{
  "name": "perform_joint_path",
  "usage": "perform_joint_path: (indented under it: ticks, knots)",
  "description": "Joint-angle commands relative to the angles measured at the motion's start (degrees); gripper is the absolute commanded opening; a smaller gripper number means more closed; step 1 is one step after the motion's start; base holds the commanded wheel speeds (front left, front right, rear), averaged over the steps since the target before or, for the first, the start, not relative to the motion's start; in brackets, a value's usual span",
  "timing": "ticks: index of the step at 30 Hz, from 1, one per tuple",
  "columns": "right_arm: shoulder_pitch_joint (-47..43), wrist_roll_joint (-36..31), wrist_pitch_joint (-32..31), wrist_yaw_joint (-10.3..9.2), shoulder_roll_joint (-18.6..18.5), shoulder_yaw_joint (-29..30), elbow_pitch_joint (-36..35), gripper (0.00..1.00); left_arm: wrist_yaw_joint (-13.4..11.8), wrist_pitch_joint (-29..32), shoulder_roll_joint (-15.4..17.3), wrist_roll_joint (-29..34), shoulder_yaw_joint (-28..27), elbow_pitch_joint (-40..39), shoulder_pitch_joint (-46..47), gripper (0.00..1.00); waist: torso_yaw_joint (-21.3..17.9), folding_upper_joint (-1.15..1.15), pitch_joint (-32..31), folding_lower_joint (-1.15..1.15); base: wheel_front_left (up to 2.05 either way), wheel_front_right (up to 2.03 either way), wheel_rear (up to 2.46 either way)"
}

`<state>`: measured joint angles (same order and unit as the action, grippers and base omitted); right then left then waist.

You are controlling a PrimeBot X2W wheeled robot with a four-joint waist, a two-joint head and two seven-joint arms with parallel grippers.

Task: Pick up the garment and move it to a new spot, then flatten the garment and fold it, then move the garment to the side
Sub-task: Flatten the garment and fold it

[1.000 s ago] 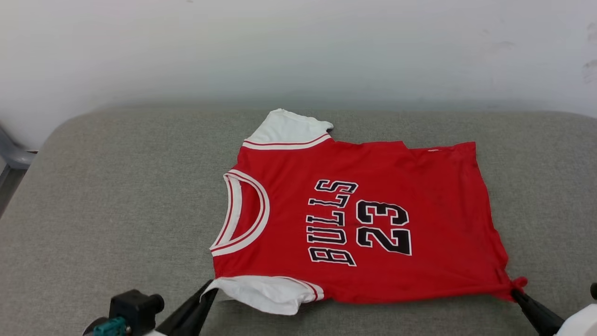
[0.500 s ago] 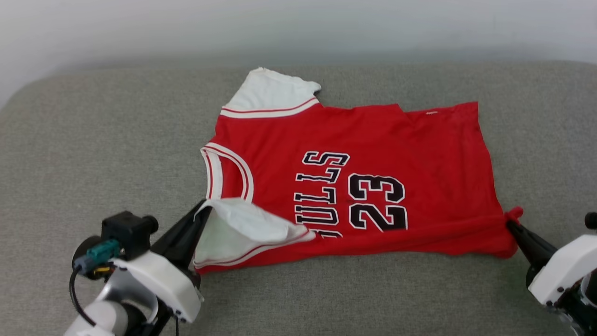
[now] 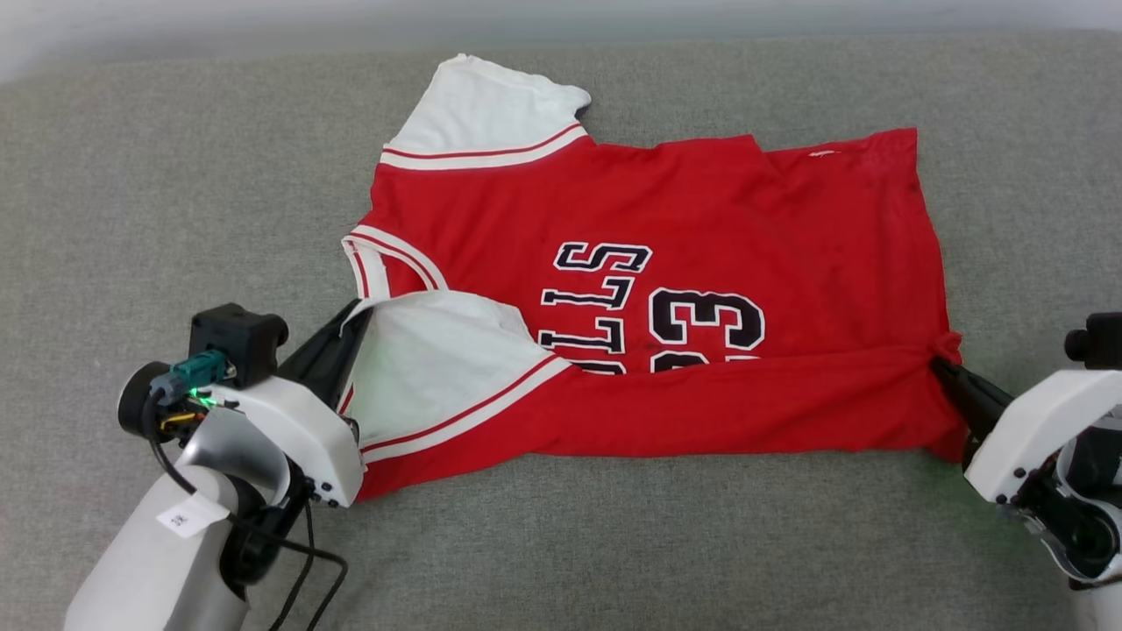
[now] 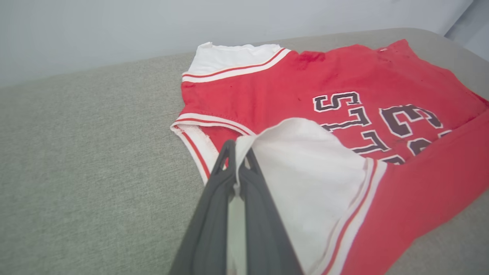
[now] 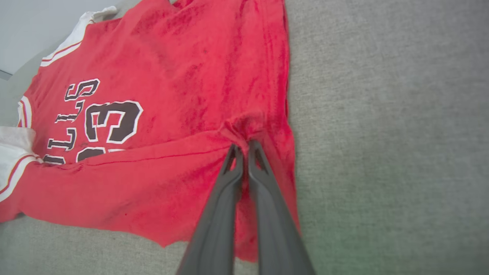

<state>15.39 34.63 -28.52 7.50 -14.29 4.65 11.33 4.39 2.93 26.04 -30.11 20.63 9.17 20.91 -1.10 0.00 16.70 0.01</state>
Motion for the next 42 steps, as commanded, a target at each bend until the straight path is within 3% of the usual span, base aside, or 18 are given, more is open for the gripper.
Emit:
perform_joint_path:
  ticks: [1,3,4,5,10,16,25,35,42]
  knots:
    - [1.13,-0.46,0.37,-0.03,-0.36,-0.50,0.65,0.00,0.19,-0.36,-0.29,0.36,0.12,0.86,1.13,0.00,0.01,0.00,0.36,-0.01,0.00,0.00,0.00]
    - [1.99,-0.86,0.56,-0.03,-0.73,-1.10,2.38,0.00,0.53,0.13,-0.66,0.32,0.72,3.01,1.85,0.00,0.05,0.00,0.59,-0.01,0.00,0.00,0.00]
    - [2.46,-1.46,0.91,-0.03,-1.05,-1.50,3.14,0.19,0.63,0.77,-0.80,0.23,1.19,4.17,2.09,0.35,0.09,0.00,0.62,-0.01,0.00,0.00,0.00]
    - [2.96,-2.11,1.39,-0.03,-1.28,-1.72,3.85,1.00,0.60,1.02,-0.75,0.62,1.68,5.06,2.64,1.00,0.14,0.00,0.59,-0.01,0.00,0.00,0.00]
    - [4.18,-4.01,4.60,-0.03,-1.90,-3.90,6.42,1.00,-0.04,-0.53,-2.38,1.42,2.68,9.77,3.46,1.00,0.27,0.00,-1.02,-0.01,0.00,0.00,0.00]
    - [3.48,-7.11,8.68,-0.03,-5.57,-8.52,4.98,1.00,-1.99,-4.46,-4.58,-0.01,1.44,12.68,1.20,1.00,-0.03,0.00,-4.44,-0.01,0.00,0.00,0.00]
    - [-1.45,-12.56,9.73,-0.03,-8.80,-9.65,0.87,1.00,-5.24,-5.39,-5.47,-2.92,-0.51,8.21,-5.73,1.00,-0.39,0.00,-8.43,-0.01,0.00,0.00,0.00]
    - [-8.48,-15.84,2.71,-0.03,-4.39,-4.12,-7.01,1.00,-12.03,5.31,-2.83,-5.19,-0.33,-3.87,-17.20,1.00,-2.01,0.00,-8.36,-0.01,0.00,0.00,0.00]
    - [-10.58,-17.50,0.35,-0.03,-0.84,-2.01,-12.06,1.00,-16.51,8.71,-0.95,-2.49,-0.10,-4.47,-17.50,1.00,-3.36,0.00,-6.00,-0.01,0.00,0.00,0.00]
